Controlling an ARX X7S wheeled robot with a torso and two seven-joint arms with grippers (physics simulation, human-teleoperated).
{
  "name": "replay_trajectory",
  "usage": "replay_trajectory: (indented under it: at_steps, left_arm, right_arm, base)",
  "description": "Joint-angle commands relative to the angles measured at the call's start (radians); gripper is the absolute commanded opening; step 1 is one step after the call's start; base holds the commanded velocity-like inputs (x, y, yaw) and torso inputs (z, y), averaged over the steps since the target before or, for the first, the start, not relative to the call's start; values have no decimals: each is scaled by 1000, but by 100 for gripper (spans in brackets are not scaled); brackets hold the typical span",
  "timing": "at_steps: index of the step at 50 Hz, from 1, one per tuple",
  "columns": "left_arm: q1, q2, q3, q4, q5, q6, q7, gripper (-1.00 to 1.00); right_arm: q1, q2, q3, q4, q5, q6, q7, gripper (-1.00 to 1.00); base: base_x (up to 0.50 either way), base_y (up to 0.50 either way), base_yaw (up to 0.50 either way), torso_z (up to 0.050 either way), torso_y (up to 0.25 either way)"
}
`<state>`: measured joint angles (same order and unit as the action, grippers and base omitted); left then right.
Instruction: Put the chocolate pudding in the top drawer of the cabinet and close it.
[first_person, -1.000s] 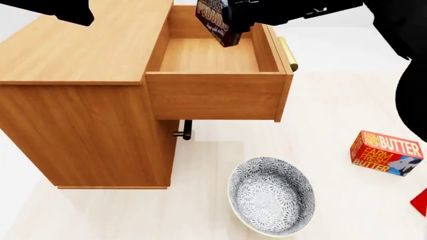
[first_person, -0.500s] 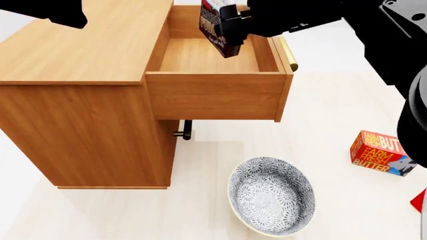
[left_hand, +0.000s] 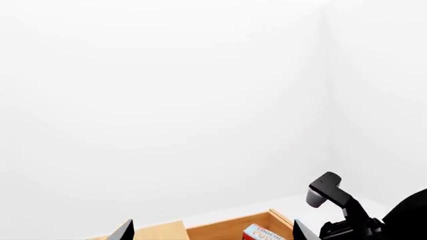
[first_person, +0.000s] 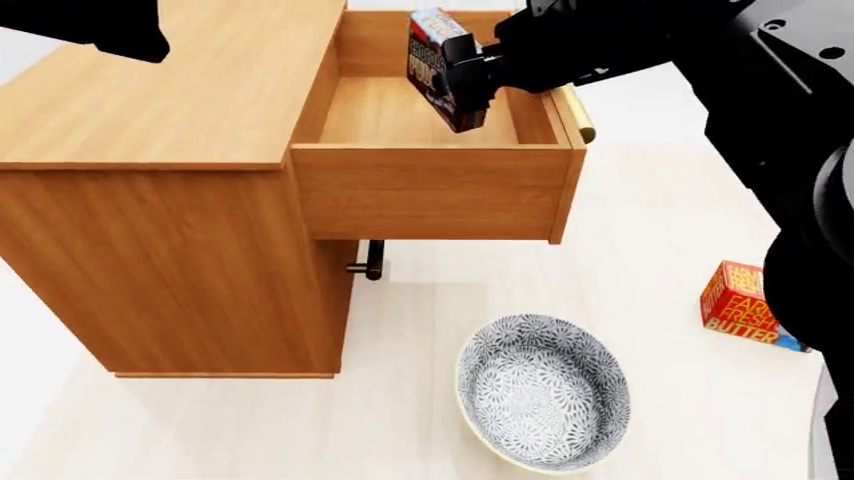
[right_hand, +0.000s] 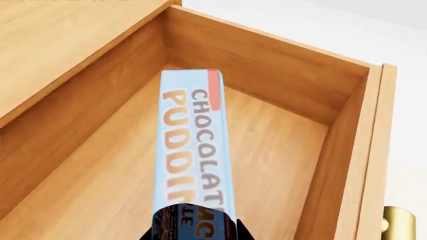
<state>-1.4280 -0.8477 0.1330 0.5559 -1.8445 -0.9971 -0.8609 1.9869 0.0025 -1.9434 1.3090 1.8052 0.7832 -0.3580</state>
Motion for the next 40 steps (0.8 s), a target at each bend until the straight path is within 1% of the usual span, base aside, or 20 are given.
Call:
replay_trajectory:
  at_steps: [1,2,9,17,27,40]
  left_arm:
    - [-4,-4,6,-1,-5,2,-5,100]
    - [-4,-4,6,-1,-5,2,-5,100]
    - [-10,-7,8,-3,-8,3,-4,100]
    - [-18,-9,13,-5,-9,2,-4,100]
    - [-31,-4,24,-10,-4,0,0,100]
    - [-41,-4,29,-11,-6,2,3,100]
  right_arm:
    - [-24,-2,-16,0,1,-8,8,-100]
    - [-23,-2,-29,0,12,-11,6,100]
    - [-24,-2,-89,0,65,-20,9,100]
    - [-29,-2,-69,0,46,-17,15,100]
    - [-19,-2,-115,0,94,-27,14,100]
    - [58,-2,-188,0,166,-59,-22,100]
  base:
    - [0,0,0,0,0]
    - [0,0,0,0,0]
    - [0,0,0,0,-2]
    - [0,0,0,0,-3]
    - [0,0,0,0,-3]
    - [0,0,0,0,-1]
